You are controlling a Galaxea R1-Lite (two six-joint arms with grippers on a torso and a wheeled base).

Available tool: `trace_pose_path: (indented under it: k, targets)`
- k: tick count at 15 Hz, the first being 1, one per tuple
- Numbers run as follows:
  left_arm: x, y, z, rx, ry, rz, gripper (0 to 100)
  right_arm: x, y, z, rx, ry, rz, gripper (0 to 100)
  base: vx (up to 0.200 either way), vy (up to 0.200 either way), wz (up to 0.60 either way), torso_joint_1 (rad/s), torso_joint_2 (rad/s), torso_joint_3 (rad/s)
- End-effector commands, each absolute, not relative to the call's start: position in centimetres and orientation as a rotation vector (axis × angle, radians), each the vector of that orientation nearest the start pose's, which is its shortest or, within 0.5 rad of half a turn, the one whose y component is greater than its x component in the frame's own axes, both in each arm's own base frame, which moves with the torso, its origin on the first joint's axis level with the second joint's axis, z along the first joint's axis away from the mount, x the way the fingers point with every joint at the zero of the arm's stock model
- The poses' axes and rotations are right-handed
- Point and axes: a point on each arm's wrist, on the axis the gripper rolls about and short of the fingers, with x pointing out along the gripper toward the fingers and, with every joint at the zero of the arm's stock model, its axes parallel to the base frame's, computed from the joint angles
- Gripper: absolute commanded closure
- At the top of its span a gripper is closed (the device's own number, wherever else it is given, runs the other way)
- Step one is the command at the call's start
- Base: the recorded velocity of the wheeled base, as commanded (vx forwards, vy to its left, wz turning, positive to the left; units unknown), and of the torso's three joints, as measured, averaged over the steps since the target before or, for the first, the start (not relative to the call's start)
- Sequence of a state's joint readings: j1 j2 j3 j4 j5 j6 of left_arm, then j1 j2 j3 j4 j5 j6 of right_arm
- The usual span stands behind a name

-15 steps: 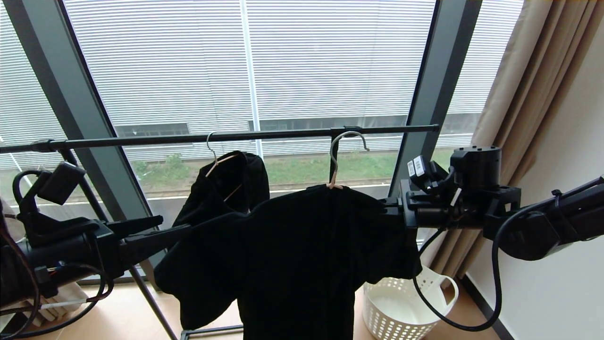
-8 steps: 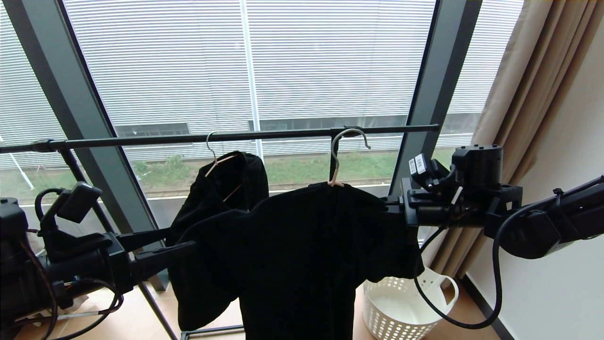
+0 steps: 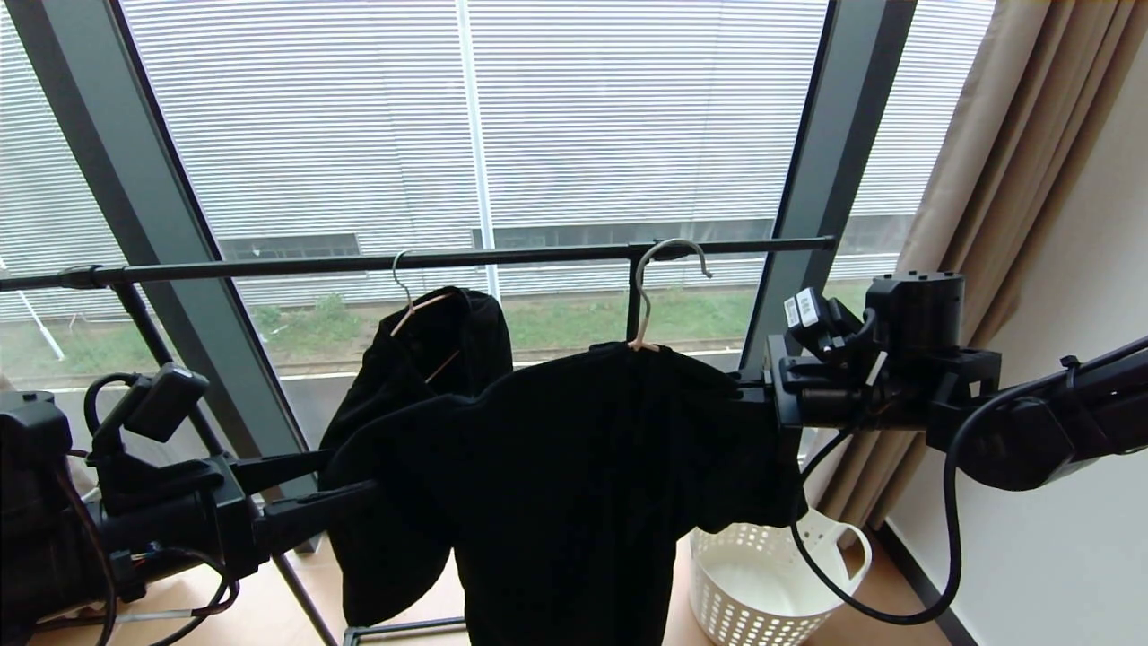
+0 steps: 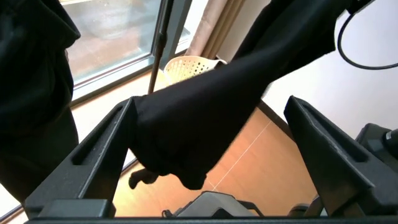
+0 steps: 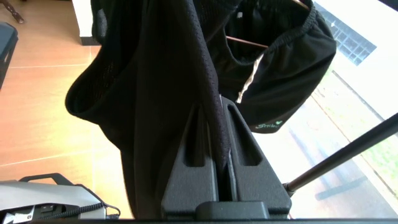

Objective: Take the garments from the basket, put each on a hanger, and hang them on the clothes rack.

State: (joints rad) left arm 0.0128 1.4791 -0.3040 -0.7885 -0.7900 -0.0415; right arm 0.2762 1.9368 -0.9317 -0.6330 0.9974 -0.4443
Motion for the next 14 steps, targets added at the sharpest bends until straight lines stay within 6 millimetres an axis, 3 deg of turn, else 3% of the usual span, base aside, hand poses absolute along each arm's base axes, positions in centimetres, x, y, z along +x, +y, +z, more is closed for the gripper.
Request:
trace_pose_path:
  k: [1, 3, 4, 8, 14]
  targets:
    - [20.3, -1.3, 12.6, -0.202, 0.403, -0.756, 0, 33.0, 11.3, 14.3, -0.240, 0.074, 1.317, 100, 0.000, 0.000, 0.00, 0.000, 0.00, 0.000]
    - [20.4, -1.3, 12.5, -0.205, 0.406, -0.755, 0, 33.0, 11.3, 14.3, -0.240, 0.074, 1.319, 100, 0.000, 0.000, 0.00, 0.000, 0.00, 0.000]
    - [20.5, -1.3, 12.5, -0.205, 0.406, -0.755, 100, 33.0, 11.3, 14.3, -0.240, 0.074, 1.319, 100, 0.000, 0.000, 0.00, 0.000, 0.00, 0.000]
    - [20.5, -1.2, 12.6, -0.201, 0.400, -0.750, 100, 33.2, 10.9, 14.4, -0.241, 0.071, 1.306, 100, 0.000, 0.000, 0.00, 0.000, 0.00, 0.000]
    - [20.8, 0.6, 13.2, -0.190, 0.333, -0.668, 100, 34.1, 9.6, 14.9, -0.238, 0.061, 1.258, 100, 0.000, 0.000, 0.00, 0.000, 0.00, 0.000]
